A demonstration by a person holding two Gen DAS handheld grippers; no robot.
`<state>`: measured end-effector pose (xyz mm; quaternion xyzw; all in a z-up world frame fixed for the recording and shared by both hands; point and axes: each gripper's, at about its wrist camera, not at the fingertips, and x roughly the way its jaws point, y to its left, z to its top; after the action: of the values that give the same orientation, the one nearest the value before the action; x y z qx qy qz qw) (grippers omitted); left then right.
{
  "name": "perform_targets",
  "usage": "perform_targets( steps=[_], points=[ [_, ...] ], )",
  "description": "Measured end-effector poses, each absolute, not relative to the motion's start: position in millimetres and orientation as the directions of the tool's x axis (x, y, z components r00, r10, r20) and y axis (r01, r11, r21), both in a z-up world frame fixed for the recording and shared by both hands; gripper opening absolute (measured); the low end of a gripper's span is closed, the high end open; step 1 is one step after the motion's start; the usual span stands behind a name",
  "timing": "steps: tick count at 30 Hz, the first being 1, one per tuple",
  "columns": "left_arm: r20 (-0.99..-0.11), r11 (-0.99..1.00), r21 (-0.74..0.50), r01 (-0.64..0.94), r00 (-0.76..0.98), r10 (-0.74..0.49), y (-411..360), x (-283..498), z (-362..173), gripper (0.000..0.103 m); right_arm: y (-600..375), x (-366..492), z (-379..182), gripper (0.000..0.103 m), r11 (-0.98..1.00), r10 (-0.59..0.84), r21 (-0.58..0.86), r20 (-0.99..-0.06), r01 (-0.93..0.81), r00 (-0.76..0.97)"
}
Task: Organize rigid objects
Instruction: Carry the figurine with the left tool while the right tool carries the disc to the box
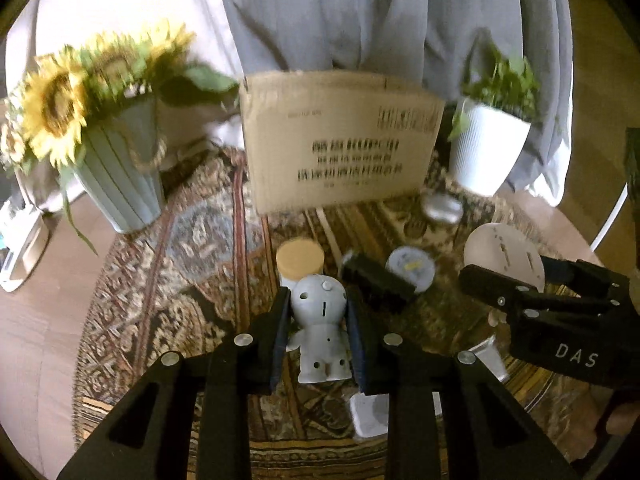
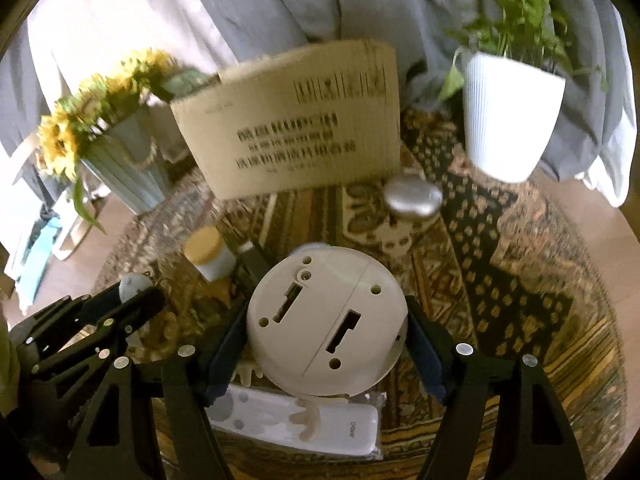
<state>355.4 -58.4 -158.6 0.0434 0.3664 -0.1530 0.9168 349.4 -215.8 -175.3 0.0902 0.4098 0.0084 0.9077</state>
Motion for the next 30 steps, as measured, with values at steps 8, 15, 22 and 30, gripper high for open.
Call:
perform_targets(
  steps=[8, 15, 22, 30],
  points=[
    [-0.619, 0.952, -0.046, 0.302, 0.74, -0.265, -61.9, 355.1, -115.2, 0.027, -219.9, 347.7, -132.7, 0.075, 0.986, 0.09, 0.165, -0.685, 0.033, 0.722],
    [-0.568, 0.951, -0.047, 0.306, 0.775, -0.277, -63.8, 357.8, -82.5, 0.027, -222.0, 347.9, -96.8, 0.075, 0.987, 0.088, 0.157, -0.626, 0.015, 0.774],
    [-0.525, 0.949, -0.043, 0.313, 0.801, -0.288, -63.6, 367.8, -58.6, 0.027, -220.0, 355.5, -68.5, 0.075, 0.99, 0.087, 0.143, -0.571, -0.005, 0.816],
    [-0.479, 0.948, -0.013, 0.317, 0.831, -0.285, -67.6, 388.9, -36.9, 0.027, -222.1, 375.6, -46.2, 0.075, 0.99, 0.093, 0.141, -0.524, -0.021, 0.847]
  ],
)
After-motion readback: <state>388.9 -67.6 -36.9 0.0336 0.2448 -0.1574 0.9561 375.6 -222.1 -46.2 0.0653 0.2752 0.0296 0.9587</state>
